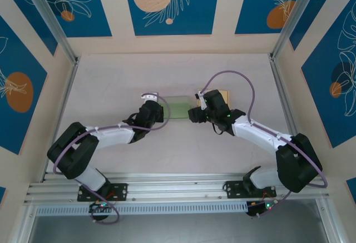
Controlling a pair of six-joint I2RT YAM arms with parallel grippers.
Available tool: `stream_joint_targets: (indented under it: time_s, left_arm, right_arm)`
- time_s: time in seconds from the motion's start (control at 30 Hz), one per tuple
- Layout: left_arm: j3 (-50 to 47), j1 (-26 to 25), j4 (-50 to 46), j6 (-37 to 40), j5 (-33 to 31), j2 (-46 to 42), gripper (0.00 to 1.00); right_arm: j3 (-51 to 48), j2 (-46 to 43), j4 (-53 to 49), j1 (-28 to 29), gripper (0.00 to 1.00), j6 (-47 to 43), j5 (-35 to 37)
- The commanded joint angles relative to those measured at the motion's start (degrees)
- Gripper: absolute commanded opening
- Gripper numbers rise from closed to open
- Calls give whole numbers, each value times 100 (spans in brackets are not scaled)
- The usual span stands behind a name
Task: Fold the paper box
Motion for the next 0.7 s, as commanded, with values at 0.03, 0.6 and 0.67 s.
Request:
stream_joint_targets:
  time_s: [0.03, 0.6, 0.67]
  left_arm:
    - [348, -1, -894, -83, 119, -195, 0]
    - [698, 155, -1613, -122, 316, -360, 0]
    - [715, 166, -1643, -114, 331, -352, 0]
  right_arm:
    - [-227, -4, 761, -135, 64, -220, -162]
    - [687, 1249, 1275, -140, 39, -414, -622]
    - [776, 1317, 1294, -146, 39, -473, -637]
